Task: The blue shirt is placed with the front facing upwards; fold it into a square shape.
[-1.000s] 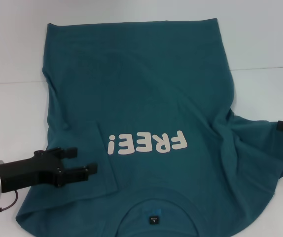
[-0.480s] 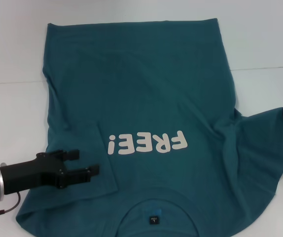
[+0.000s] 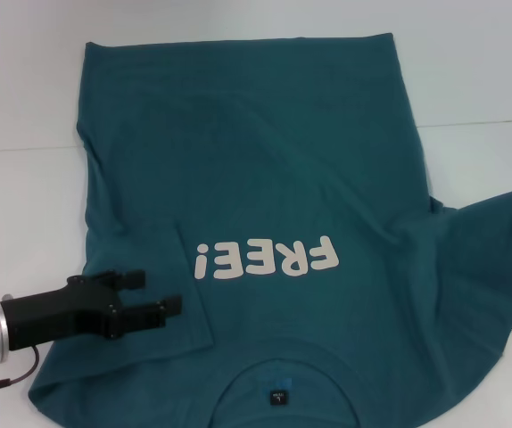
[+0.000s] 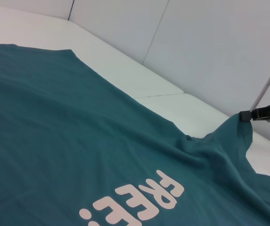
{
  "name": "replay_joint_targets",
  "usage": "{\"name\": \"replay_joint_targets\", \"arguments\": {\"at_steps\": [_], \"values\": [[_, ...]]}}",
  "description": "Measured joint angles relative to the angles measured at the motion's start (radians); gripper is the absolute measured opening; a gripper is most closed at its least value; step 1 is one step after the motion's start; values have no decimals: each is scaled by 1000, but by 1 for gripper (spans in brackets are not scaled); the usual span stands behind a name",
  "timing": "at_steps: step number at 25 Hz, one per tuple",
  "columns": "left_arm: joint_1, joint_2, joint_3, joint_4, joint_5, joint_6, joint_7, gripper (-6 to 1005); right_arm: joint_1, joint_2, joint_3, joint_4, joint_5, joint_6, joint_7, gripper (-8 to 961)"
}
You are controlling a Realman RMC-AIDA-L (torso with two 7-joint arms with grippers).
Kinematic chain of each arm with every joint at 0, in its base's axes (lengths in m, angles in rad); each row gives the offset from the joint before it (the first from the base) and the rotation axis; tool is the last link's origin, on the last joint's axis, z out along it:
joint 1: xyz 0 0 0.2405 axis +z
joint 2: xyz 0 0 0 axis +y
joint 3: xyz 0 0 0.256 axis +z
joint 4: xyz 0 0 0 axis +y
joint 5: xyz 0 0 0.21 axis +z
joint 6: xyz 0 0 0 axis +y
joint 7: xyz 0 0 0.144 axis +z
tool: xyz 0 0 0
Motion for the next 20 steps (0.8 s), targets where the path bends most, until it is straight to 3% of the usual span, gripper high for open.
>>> {"name": "replay_joint_targets", "arguments": {"at_steps": [10, 20], "values": [[-3, 0, 0, -12, -1, 3, -13, 887, -9, 4, 0, 0, -2, 105, -2, 44], [-3, -1, 0, -15, -2, -1, -21, 887, 0, 12, -8, 0, -2, 96, -3, 57]]}}
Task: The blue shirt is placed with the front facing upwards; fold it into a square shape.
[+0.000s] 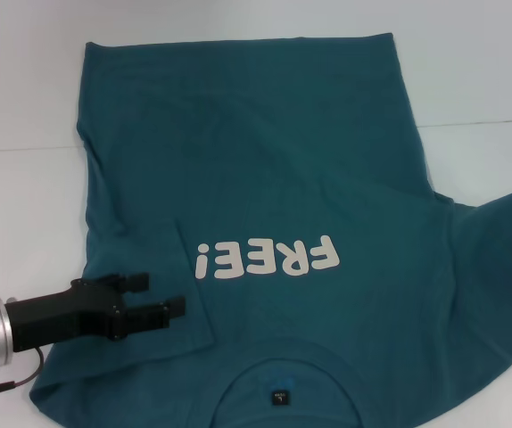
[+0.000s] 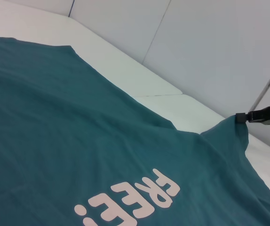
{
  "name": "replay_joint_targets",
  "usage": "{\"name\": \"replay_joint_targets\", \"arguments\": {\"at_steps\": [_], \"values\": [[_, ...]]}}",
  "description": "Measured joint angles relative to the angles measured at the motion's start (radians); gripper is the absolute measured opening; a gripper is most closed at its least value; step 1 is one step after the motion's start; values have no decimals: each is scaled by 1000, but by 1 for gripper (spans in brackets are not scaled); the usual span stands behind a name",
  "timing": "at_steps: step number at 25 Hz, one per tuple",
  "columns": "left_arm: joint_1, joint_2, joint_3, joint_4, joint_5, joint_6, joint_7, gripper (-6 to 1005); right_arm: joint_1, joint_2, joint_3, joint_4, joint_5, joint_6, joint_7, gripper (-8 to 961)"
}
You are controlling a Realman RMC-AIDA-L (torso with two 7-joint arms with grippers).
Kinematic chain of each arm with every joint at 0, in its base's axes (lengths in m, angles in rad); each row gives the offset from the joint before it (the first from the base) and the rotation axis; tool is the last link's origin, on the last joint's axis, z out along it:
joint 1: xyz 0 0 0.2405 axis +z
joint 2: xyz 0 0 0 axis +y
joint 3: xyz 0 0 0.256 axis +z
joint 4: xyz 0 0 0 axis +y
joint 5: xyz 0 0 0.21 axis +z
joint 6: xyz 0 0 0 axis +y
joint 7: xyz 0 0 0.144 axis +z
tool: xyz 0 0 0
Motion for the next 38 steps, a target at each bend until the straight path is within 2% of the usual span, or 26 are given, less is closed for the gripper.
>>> {"name": "replay_joint_targets", "arguments": {"at_steps": [8, 17, 21, 28, 38], "values": [[-1, 1, 0, 0, 0, -1, 0, 887, 6, 7, -5, -12, 0, -61, -26, 67], [-2, 2, -2, 0, 0, -8, 0, 887, 23, 66, -12, -150, 1, -177, -40, 78], [-1, 2, -2, -1, 0, -12, 0, 887, 48, 69, -50, -148, -2, -190, -30, 83], [-3, 2, -6, -3, 1, -12, -1, 886, 91, 90, -117, -122, -3, -183, -28, 92], [-2, 3, -8, -5, 8, -25, -1, 886, 125, 94, -172, -80, 0, -203, -28, 105]]}}
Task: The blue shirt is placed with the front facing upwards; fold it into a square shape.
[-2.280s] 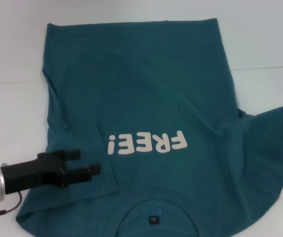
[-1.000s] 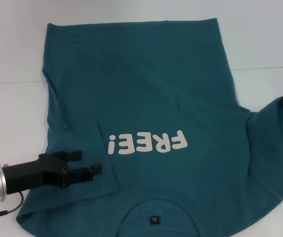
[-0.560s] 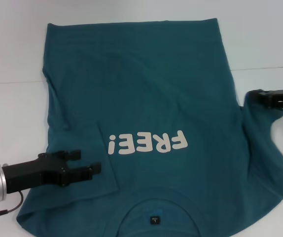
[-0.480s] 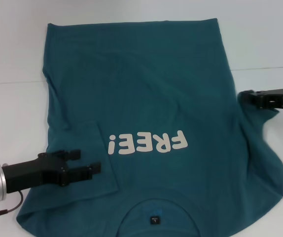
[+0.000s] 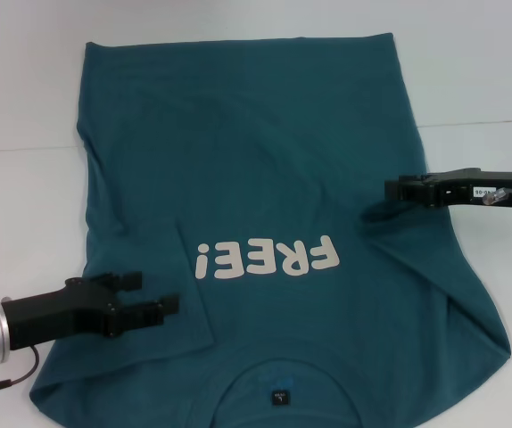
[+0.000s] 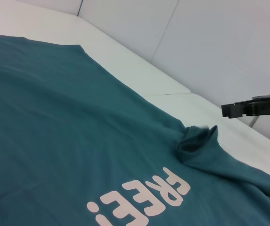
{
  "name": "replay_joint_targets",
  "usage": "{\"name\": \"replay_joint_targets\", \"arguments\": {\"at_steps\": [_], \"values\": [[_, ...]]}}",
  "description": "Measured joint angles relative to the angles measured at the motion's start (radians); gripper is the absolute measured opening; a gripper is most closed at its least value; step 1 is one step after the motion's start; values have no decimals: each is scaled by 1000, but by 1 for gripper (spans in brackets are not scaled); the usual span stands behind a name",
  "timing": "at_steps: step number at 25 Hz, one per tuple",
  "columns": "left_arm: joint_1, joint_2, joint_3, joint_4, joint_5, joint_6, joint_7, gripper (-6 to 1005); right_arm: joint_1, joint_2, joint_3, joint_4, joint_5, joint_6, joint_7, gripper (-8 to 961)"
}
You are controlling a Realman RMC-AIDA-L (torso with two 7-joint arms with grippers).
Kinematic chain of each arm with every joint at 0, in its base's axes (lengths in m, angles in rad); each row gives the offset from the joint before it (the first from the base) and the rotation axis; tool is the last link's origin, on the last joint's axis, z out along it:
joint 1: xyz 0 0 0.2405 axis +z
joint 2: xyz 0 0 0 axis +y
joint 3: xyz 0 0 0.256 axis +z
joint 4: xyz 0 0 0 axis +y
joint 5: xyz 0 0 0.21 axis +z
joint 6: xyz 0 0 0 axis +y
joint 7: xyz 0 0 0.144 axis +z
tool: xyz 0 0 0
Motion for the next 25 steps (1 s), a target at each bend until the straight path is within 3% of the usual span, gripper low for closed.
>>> {"name": "replay_joint_targets", "arguments": {"at_steps": [5, 13, 19, 25], "values": [[0, 0, 4, -1, 0, -4, 0, 887, -6, -5, -2, -5, -3, -4, 32, 333], [0, 0, 5, -1, 0, -5, 0, 887, -73, -46, 7, -1, -16, 32, 130, 574], [1, -1, 6, -1, 0, -5, 2, 886, -114, -50, 3, 22, -16, 80, 154, 815], [-1, -2, 8, -2, 0, -5, 4, 886, -106, -43, -1, 66, -16, 116, 145, 898]]}}
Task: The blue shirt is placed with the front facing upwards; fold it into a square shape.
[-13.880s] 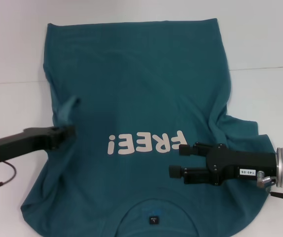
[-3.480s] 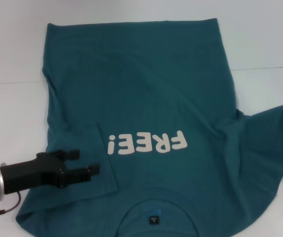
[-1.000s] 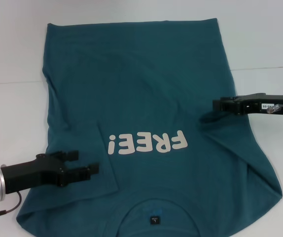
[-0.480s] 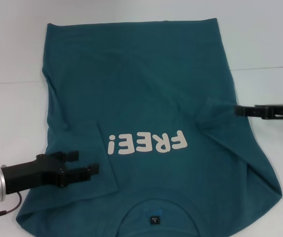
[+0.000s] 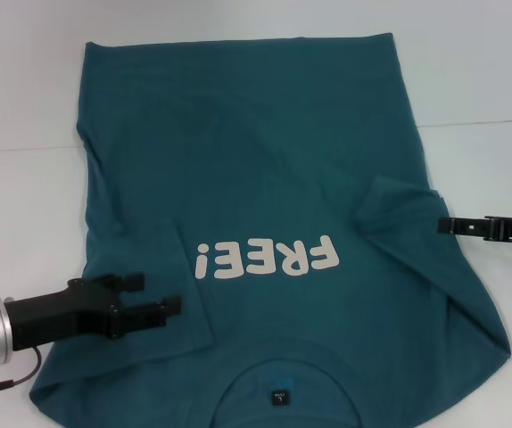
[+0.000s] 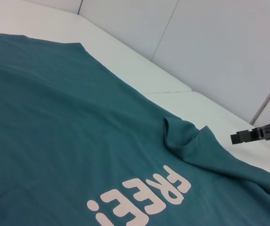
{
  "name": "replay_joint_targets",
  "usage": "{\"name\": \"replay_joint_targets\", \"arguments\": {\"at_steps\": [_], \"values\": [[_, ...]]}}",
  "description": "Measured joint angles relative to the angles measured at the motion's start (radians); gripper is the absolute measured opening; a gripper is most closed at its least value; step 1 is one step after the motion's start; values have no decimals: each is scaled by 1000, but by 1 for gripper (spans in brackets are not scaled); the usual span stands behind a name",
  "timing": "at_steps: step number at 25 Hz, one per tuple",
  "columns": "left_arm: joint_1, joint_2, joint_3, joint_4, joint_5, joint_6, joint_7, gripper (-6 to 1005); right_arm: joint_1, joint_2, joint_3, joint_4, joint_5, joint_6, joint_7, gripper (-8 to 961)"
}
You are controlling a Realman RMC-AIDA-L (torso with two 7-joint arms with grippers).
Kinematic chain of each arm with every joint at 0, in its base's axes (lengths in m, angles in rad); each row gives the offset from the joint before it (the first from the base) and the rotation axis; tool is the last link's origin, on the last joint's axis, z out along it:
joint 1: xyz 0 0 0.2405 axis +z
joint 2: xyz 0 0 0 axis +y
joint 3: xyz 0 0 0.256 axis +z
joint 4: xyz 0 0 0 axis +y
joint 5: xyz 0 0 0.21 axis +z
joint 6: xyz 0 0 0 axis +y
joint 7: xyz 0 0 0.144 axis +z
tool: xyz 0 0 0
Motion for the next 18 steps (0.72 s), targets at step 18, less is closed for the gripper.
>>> {"name": "replay_joint_targets", "arguments": {"at_steps": [18], "values": [[6, 0, 0, 0, 0, 1, 2, 886, 33, 22, 1, 65, 7, 55, -5, 547]]}}
